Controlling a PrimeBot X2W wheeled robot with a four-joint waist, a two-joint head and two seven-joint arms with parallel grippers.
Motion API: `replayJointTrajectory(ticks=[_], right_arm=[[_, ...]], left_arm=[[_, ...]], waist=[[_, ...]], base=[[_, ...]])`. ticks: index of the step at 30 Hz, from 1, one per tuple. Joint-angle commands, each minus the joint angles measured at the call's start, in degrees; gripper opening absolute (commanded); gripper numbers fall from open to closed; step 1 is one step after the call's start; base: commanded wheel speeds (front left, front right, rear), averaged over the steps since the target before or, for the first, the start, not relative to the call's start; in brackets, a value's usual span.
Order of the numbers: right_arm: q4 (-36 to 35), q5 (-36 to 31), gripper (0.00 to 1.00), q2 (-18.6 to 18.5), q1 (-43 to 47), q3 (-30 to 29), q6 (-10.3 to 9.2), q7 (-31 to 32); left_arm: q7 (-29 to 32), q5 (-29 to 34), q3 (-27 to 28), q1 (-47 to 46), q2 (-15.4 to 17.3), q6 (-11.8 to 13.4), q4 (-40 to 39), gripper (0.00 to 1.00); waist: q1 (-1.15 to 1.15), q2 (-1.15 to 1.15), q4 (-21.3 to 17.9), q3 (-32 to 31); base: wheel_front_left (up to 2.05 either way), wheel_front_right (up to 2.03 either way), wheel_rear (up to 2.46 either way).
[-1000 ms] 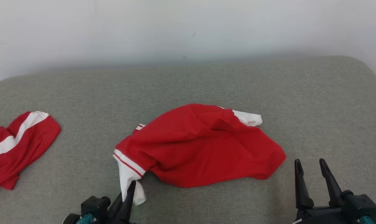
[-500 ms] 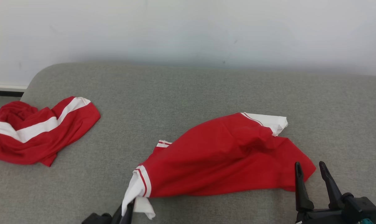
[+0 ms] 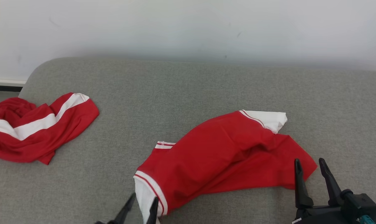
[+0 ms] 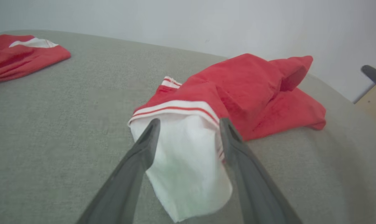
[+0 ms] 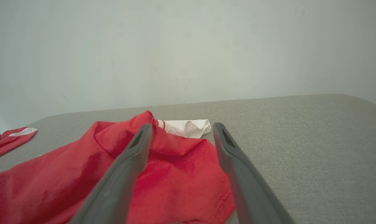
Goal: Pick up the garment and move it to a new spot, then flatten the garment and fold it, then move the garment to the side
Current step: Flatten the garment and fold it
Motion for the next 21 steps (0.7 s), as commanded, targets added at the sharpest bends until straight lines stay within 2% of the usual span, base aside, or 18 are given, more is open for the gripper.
replayJointTrajectory(ticks=[1,10,17,21], right_arm=[[0.1,-0.1,1.0,0.0,-0.1,0.1,-0.12,-0.1],[0.1,0.4,1.0,0.0,-0.4,0.2,-0.12,-0.1],[0.4,1.1,1.0,0.0,-1.7,1.0,-0.12,-0.1],[0.6,1.7,1.0,0.0,-2.3,1.3,-0.12,-0.1]], left_arm=[[-1.2,-0.1,1.0,-1.1,0.6,-0.2,-1.0,1.0],[-2.5,0.6,5.2,-7.1,3.5,0.0,-2.8,1.0],[1.4,-0.1,8.3,-15.5,7.6,-0.6,-1.9,1.0],[3.8,-0.9,8.7,-18.2,8.8,-1.3,-0.4,1.0]], waist=[[0.0,0.0,-0.7,-0.4],[0.0,0.0,-4.4,0.0],[0.0,0.0,-9.0,2.4],[0.0,0.0,-11.2,3.4]], base=[[0.0,0.0,0.0],[0.0,0.0,0.0],[0.0,0.0,0.0],[0.0,0.0,0.0]])
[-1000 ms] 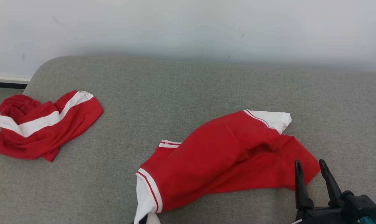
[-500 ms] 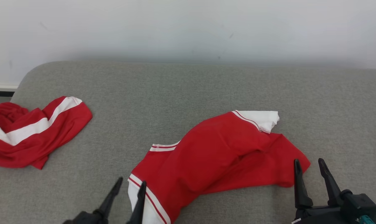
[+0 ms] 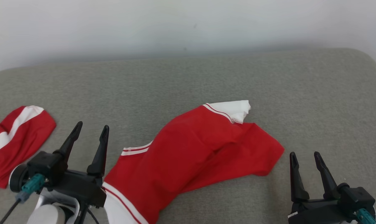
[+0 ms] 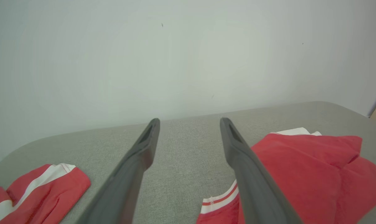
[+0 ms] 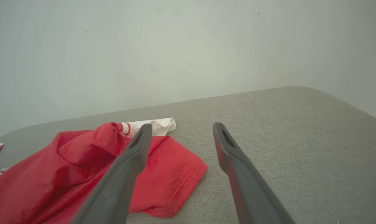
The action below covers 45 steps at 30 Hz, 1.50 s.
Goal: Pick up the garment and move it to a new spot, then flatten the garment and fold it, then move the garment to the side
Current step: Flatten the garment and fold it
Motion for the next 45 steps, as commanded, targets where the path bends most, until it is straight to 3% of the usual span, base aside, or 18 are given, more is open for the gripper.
replayJointTrajectory(ticks=[1,10,16,22,45], right_arm=[[0.2,0.5,1.0,0.0,-0.4,0.1,-0.12,-0.1],[1.1,1.4,1.0,0.0,-2.5,1.3,-0.13,-0.1],[1.4,1.7,1.0,0.0,-2.6,1.7,-0.13,-0.1],[1.3,2.1,1.0,0.0,-3.1,1.6,-0.13,0.0],[1.1,0.9,1.0,0.0,-2.7,0.4,-0.13,0.0]], left_arm=[[0.8,-0.8,0.1,-1.0,0.2,-0.4,0.7,1.0],[8.3,-4.8,-0.7,-3.6,4.0,-2.9,4.9,1.0],[12.7,-9.3,-1.5,-1.7,6.3,-3.9,7.0,1.0],[14.2,-9.8,-3.1,0.6,8.2,-4.1,8.5,1.0],[9.7,-7.7,-7.0,-4.8,4.3,-3.5,21.6,1.0]], waist=[[0.0,0.0,-3.2,1.9],[0.0,0.0,-7.7,3.8],[0.0,0.0,-8.6,3.9],[0.0,0.0,-9.1,4.8],[0.0,0.0,-9.2,5.1]], base=[[0.0,0.0,0.0],[0.0,0.0,0.0],[0.0,0.0,0.0],[0.0,0.0,0.0],[0.0,0.0,0.0]])
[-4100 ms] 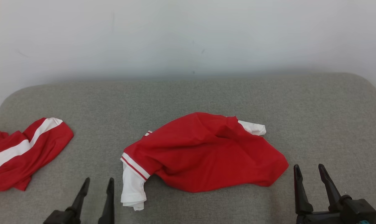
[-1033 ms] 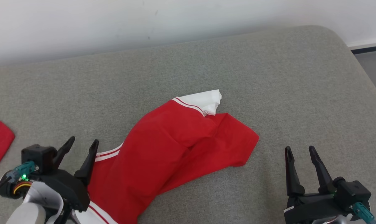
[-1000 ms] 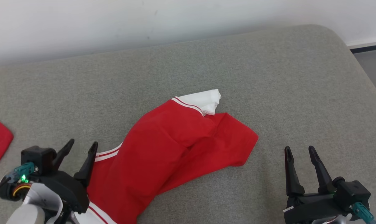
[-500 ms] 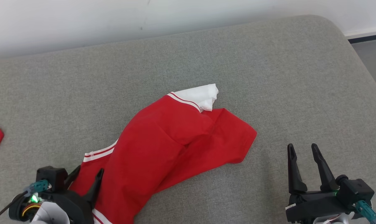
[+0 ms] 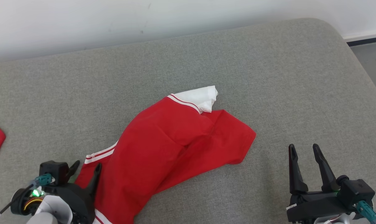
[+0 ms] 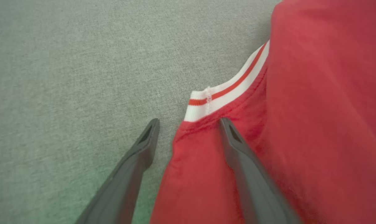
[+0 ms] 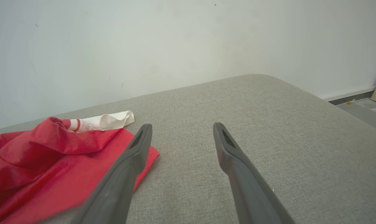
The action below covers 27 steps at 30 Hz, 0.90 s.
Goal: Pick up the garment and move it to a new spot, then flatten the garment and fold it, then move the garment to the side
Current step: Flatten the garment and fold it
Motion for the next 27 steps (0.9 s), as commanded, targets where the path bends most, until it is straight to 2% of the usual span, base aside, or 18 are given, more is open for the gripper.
replayJointTrajectory(ticks=[1,2,3,10,16,21,27], right_arm=[[0.0,-0.5,1.0,0.0,0.0,0.0,-0.13,0.0],[-0.1,-0.6,1.0,0.0,-0.1,0.0,-0.13,0.0],[-0.1,-0.6,1.0,0.0,-0.1,-0.1,-0.13,0.0],[0.0,-1.0,1.0,0.0,0.7,-1.4,-0.13,0.0],[-0.3,-1.3,1.0,0.0,1.4,-2.2,-0.13,0.0],[-0.3,-1.6,1.0,0.0,1.3,-2.7,-0.13,0.0],[0.0,-2.0,1.0,0.0,0.8,-2.3,-0.13,0.0]], left_arm=[[0.4,-0.2,-0.4,-0.4,-0.4,-0.1,0.5,0.87],[0.5,0.0,-0.7,-0.7,-0.5,-0.2,1.0,0.38],[0.2,0.1,-1.0,-1.0,-0.6,-0.3,1.4,0.0],[-3.8,0.5,-0.7,-3.4,-1.3,0.0,2.3,0.0],[-8.3,0.2,2.4,-4.3,-0.2,2.8,-0.4,0.0],[-10.5,-1.7,6.1,-0.7,0.7,6.4,-4.0,0.0],[-11.3,-3.7,8.0,4.3,0.8,8.2,-4.9,0.0]], waist=[[0.0,0.0,0.0,0.0],[0.0,0.0,-0.1,0.0],[0.0,0.0,-0.1,0.0],[0.0,0.0,1.4,-1.0],[0.0,0.0,4.3,-2.2],[0.0,0.0,7.3,-2.8],[0.0,0.0,8.2,-3.0]], base=[[0.0,0.0,0.0],[0.0,0.0,0.0],[0.0,0.0,0.0],[0.0,0.0,0.0],[0.0,0.0,0.0],[0.0,0.0,0.0],[0.0,0.0,0.0]])
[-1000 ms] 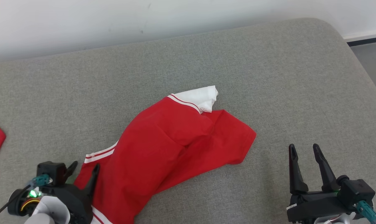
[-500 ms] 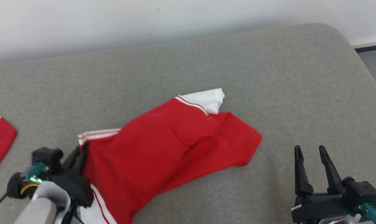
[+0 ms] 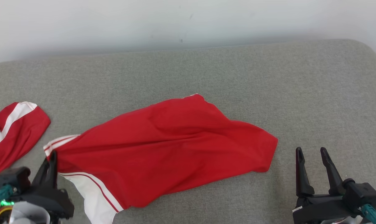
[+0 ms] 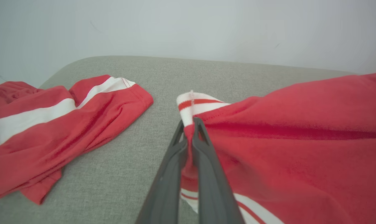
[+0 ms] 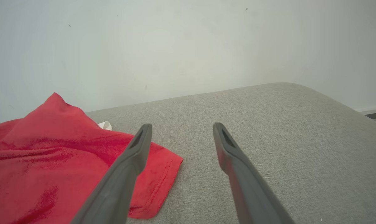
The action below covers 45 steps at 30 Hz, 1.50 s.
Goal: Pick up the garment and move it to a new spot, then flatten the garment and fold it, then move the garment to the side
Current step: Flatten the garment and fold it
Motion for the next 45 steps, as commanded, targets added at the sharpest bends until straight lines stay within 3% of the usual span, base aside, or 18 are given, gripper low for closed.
replayJointTrajectory(ticks=[1,4,5,6,16,29,35,45], right_arm=[[0.2,-0.3,1.0,0.0,-0.4,0.0,-0.13,0.0],[0.4,-0.6,1.0,0.0,-0.4,0.1,-0.13,0.0],[0.5,-0.6,1.0,0.0,-0.4,0.2,-0.13,0.0],[0.6,-0.7,1.0,0.0,-0.2,0.2,-0.13,0.0],[0.4,-1.0,1.0,0.0,1.8,-0.5,-0.13,0.0],[0.0,-1.3,1.0,0.0,5.1,-1.0,-0.13,0.0],[-0.2,-1.5,1.0,0.0,6.1,-1.3,-0.13,0.0],[0.9,-1.1,1.0,0.0,7.0,-1.6,-0.13,0.0]], left_arm=[[-0.5,-0.4,0.3,1.6,-0.1,0.6,0.0,0.0],[-1.8,-0.3,0.4,2.5,-0.4,1.0,0.4,0.0],[-2.4,0.1,0.4,2.5,-0.4,1.1,0.3,0.46],[-3.0,0.3,0.3,2.5,-0.6,1.0,0.3,1.0],[-6.8,3.4,2.8,4.1,-3.2,1.2,-4.6,1.0],[-6.9,14.0,11.1,16.6,-11.6,-1.8,-18.9,1.0],[-6.9,18.0,12.1,21.0,-12.5,-4.0,-20.3,1.0],[-6.9,20.4,14.3,25.2,-14.9,-5.1,-20.5,1.0]], waist=[[0.0,0.0,0.3,-0.2],[0.0,0.0,0.3,-0.6],[0.0,0.0,0.3,-0.9],[0.0,0.0,0.2,-1.1],[0.0,0.0,1.3,-4.6],[0.0,0.0,4.2,-9.3],[0.0,0.0,4.9,-9.8],[0.0,0.0,4.8,-9.8]], base=[[0.0,0.0,0.0],[0.0,0.0,0.0],[0.0,0.0,0.0],[0.0,0.0,0.0],[0.0,0.0,0.0],[0.0,0.0,0.0],[0.0,0.0,0.0],[0.0,0.0,0.0]])
